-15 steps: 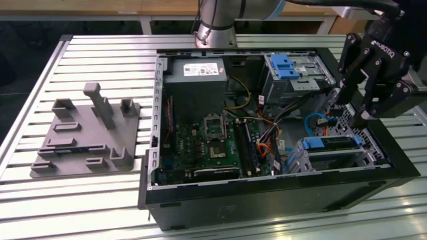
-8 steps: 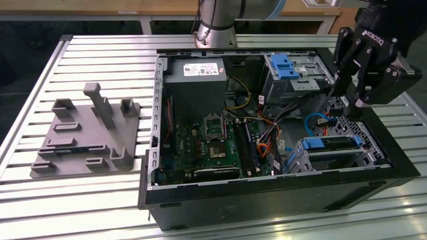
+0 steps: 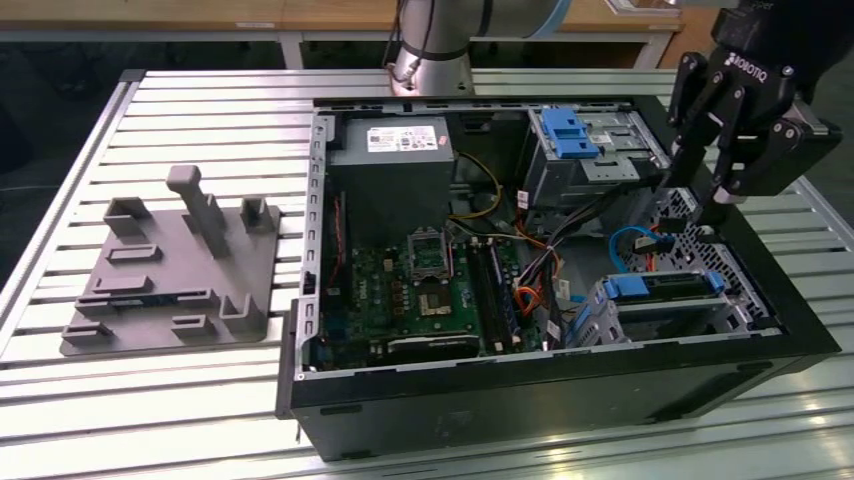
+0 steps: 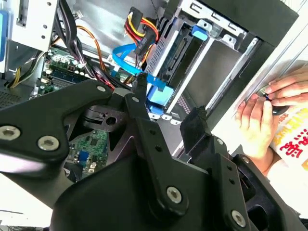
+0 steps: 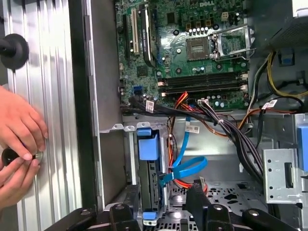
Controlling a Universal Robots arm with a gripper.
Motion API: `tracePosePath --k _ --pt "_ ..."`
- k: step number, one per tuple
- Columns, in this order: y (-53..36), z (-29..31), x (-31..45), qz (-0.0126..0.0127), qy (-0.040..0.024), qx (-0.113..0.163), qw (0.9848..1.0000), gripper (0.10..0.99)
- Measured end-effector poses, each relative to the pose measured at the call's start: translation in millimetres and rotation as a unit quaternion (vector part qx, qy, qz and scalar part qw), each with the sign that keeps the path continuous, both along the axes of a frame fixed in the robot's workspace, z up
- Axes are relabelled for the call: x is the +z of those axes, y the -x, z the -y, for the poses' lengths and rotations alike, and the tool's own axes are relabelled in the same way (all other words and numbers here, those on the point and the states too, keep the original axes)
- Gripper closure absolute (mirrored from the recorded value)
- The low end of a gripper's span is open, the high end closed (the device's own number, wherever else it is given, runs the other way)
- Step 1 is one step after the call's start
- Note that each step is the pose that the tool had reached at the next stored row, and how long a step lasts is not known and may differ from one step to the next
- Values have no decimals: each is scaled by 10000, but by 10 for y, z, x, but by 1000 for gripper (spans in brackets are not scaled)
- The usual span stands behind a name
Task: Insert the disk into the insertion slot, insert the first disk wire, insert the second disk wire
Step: 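Insert the first disk wire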
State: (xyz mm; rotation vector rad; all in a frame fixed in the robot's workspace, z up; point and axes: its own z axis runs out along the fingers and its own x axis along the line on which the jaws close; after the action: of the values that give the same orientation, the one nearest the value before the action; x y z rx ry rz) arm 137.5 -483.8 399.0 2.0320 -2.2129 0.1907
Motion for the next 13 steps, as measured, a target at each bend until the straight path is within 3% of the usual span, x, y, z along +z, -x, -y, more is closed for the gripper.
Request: tracePosePath --k 7,9,13 --pt "-122 -82 -45 -50 194 0 9998 529" --pt "-137 -120 -55 -54 295 0 9996 529" --pt "-145 -209 -71 -56 559 -2 9984 529"
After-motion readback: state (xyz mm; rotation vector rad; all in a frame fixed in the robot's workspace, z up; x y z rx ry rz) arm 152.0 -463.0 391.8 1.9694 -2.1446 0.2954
